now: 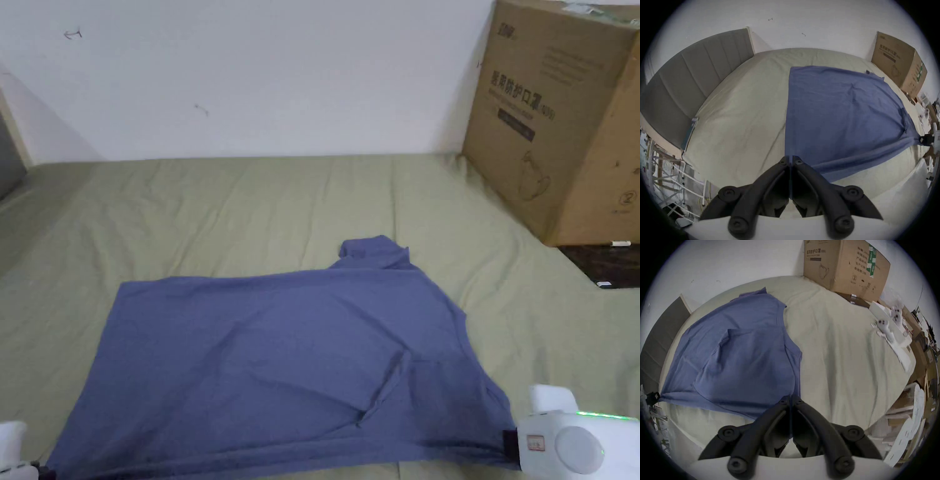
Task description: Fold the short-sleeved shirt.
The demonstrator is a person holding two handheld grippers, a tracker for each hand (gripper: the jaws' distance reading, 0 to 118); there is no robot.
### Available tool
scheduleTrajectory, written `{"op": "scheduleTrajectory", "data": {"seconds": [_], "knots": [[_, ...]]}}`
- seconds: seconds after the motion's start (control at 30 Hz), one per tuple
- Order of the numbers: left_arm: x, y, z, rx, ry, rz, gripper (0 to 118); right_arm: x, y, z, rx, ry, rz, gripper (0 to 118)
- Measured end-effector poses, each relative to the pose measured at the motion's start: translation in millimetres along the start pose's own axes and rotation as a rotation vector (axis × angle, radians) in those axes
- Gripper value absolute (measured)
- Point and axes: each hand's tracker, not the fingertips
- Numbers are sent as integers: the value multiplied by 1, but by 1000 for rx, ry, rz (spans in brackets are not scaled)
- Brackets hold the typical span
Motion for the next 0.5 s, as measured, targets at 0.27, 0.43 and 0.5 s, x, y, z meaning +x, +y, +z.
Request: {"op": "scheduleTrajectory", "data": {"seconds": [0.27, 0.43, 0.5], "knots": [[-13, -6, 0, 22, -13, 83, 1, -3, -2, 16, 3, 14, 35, 0], [-8, -3, 1, -11, -17, 44, 86, 0, -2, 14, -16, 26, 13, 51], [-8, -4, 1, -33, -39, 50, 117, 2, -4, 15, -23, 1, 18, 67]]}}
